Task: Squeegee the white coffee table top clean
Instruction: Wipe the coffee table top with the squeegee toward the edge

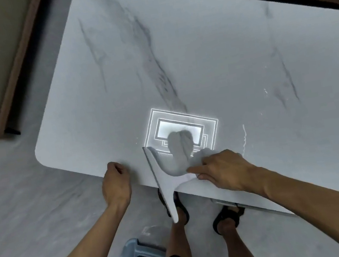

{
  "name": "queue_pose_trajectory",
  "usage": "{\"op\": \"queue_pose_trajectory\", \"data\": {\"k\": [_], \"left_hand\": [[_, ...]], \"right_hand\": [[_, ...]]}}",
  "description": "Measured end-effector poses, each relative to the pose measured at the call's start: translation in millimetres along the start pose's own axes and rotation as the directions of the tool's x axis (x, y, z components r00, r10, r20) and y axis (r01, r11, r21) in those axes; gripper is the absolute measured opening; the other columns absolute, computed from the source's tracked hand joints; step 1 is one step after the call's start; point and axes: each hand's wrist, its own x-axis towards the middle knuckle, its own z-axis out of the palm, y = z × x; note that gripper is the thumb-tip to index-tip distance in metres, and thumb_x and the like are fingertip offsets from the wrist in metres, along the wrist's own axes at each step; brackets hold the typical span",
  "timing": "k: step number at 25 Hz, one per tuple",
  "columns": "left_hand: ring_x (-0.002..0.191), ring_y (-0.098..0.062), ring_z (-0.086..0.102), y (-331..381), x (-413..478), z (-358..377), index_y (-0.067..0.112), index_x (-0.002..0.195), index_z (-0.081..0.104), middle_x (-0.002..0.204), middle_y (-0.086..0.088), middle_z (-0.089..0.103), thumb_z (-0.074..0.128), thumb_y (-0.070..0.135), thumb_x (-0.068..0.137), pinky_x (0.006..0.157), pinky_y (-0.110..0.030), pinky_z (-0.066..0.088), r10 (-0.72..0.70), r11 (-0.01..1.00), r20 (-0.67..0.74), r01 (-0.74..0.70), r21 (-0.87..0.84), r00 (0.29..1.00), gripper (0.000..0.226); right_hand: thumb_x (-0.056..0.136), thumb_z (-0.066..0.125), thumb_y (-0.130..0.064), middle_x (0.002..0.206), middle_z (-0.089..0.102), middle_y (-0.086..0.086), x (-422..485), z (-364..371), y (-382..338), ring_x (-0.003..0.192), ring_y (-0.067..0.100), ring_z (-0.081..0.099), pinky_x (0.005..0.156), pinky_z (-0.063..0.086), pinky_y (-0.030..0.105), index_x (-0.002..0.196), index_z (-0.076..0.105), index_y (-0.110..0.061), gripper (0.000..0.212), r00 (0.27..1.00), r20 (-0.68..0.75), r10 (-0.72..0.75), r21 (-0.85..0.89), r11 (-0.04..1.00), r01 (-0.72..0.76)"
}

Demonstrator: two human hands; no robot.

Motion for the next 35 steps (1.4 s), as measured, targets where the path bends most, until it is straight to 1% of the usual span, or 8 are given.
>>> {"op": "queue_pose_trajectory", "data": {"k": [3,6,12,19,22,26,33,35], "left_hand": [[0.077,-0.029,0.058,-29.7,26.2,-24.8,0.013,0.094,0.05,0.087,-0.008,0.062,0.042,0.014,0.094,0.067,-0.035,0.046,-0.02,1.0,-0.061,0.02,0.003,0.998,0.008],[0.076,-0.027,0.056,-44.0,44.3,-35.1,0.013,0.09,0.049,0.086,-0.006,0.06,0.043,0.012,0.092,0.064,-0.034,0.044,-0.005,1.0,-0.08,0.004,-0.011,0.997,0.007],[0.07,-0.015,0.053,-36.5,47.7,-18.8,0.021,0.09,0.042,0.085,-0.001,0.057,0.044,0.008,0.086,0.051,-0.028,0.034,0.052,0.998,0.168,-0.048,-0.029,0.984,0.013],[0.086,-0.022,0.054,-0.1,-12.1,34.8,0.017,0.094,0.042,0.101,-0.006,0.052,0.047,0.0,0.084,0.064,-0.026,0.037,0.231,0.971,0.281,-0.24,-0.005,0.931,0.021],[0.093,-0.026,0.052,19.7,-55.2,64.9,0.015,0.092,0.042,0.105,-0.009,0.049,0.05,-0.002,0.081,0.074,-0.032,0.043,0.279,0.951,0.296,-0.306,0.047,0.913,0.022],[0.097,-0.03,0.05,46.8,-119.0,109.0,0.006,0.094,0.047,0.106,-0.012,0.046,0.049,-0.002,0.078,0.083,-0.042,0.046,0.291,0.937,0.319,-0.336,0.095,0.902,0.017],[0.104,-0.036,0.05,70.1,-194.1,163.9,0.005,0.099,0.046,0.114,-0.015,0.044,0.05,-0.001,0.077,0.071,-0.032,0.034,0.265,0.928,0.41,-0.347,0.139,0.873,0.023],[0.094,-0.037,0.054,72.9,-191.9,162.0,0.007,0.098,0.044,0.102,-0.01,0.046,0.049,0.0,0.075,0.067,-0.033,0.033,0.225,0.943,0.406,-0.303,0.137,0.886,0.025]], "right_hand": [[0.103,0.028,-0.041,0.1,0.06,0.002,90.6,-8.9,-49.8,0.086,0.026,0.06,0.066,0.041,0.031,0.141,0.039,-0.041,0.039,0.996,0.044,-0.078,-0.018,0.997,0.078],[0.102,0.034,-0.033,0.104,0.059,0.001,141.8,-18.5,-72.0,0.09,0.027,0.061,0.076,0.05,0.04,0.137,0.04,-0.043,0.037,0.998,0.063,-0.031,-0.036,0.999,0.033],[0.102,0.032,-0.039,0.093,0.063,0.002,143.9,-21.3,-52.3,0.082,0.028,0.063,0.062,0.043,0.033,0.131,0.048,-0.039,0.034,0.998,-0.054,0.039,-0.001,0.999,-0.039],[0.101,0.03,-0.044,0.074,0.049,-0.011,31.4,11.1,25.8,0.073,0.024,0.063,0.057,0.034,0.03,0.131,0.044,-0.047,0.033,0.943,-0.204,0.263,0.088,0.964,-0.25],[0.101,0.033,-0.043,0.081,0.063,-0.007,-36.9,33.5,57.4,0.073,0.023,0.065,0.056,0.032,0.028,0.135,0.046,-0.045,0.036,0.916,-0.247,0.317,0.054,0.948,-0.313],[0.101,0.027,-0.046,0.08,0.06,-0.007,-124.9,60.6,93.7,0.073,0.022,0.062,0.056,0.037,0.03,0.136,0.039,-0.05,0.038,0.899,-0.2,0.39,0.047,0.92,-0.389],[0.1,0.022,-0.049,0.068,0.053,-0.01,-231.2,70.8,144.3,0.056,0.015,0.049,0.049,0.031,0.029,0.128,0.043,-0.051,0.035,0.869,-0.222,0.442,0.02,0.893,-0.449],[0.098,0.017,-0.052,0.063,0.05,-0.01,-249.4,66.7,149.6,0.053,0.015,0.05,0.047,0.033,0.028,0.121,0.047,-0.048,0.038,0.858,-0.248,0.449,-0.013,0.884,-0.467]]}}
